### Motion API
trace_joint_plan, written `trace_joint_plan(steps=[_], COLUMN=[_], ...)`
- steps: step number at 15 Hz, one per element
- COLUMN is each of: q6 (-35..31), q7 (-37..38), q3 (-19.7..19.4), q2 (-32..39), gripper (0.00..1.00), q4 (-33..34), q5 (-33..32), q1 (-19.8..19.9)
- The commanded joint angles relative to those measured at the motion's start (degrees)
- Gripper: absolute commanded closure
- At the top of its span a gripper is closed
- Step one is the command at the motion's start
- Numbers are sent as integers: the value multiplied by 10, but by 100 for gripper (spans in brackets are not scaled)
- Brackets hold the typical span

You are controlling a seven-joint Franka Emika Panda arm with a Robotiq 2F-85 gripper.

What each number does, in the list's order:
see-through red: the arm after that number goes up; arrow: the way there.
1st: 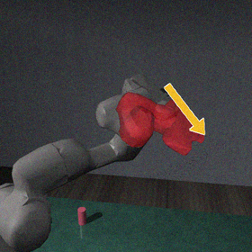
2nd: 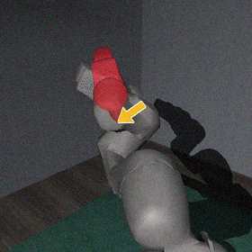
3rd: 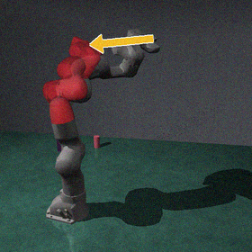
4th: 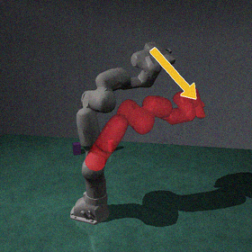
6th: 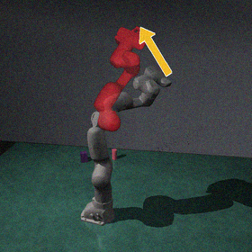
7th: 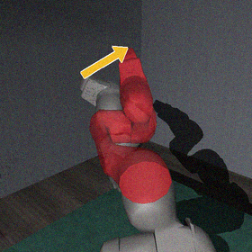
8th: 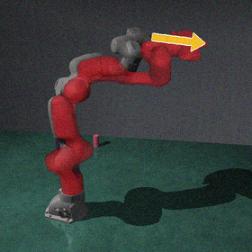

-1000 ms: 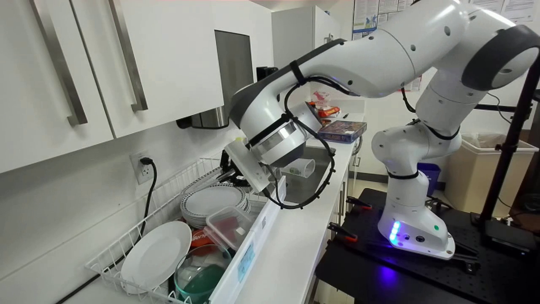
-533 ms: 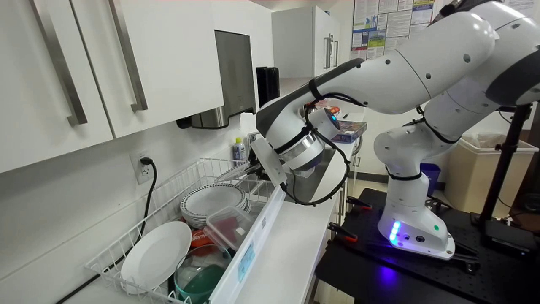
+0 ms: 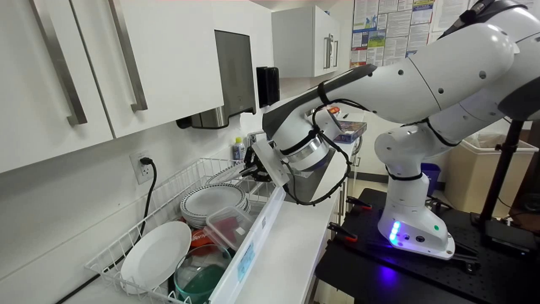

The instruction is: Take a plate from the rack and put it in the sink

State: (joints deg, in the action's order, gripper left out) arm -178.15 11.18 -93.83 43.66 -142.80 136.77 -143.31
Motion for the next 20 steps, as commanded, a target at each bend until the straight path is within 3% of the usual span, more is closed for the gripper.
trace_joint_plan(steps=[1,7,13,17,20], q6=[-11,-7,-18,-17,-17], q7=[14,23,69,101,108], q3=[-11,-100,-180,-196,-167], q2=[0,-11,-36,-62,-74], gripper=[97,97,97,97,97], q4=[-1,-32,-60,-67,-56], q5=[-10,-38,-58,-65,-56], q1=[10,12,57,116,185])
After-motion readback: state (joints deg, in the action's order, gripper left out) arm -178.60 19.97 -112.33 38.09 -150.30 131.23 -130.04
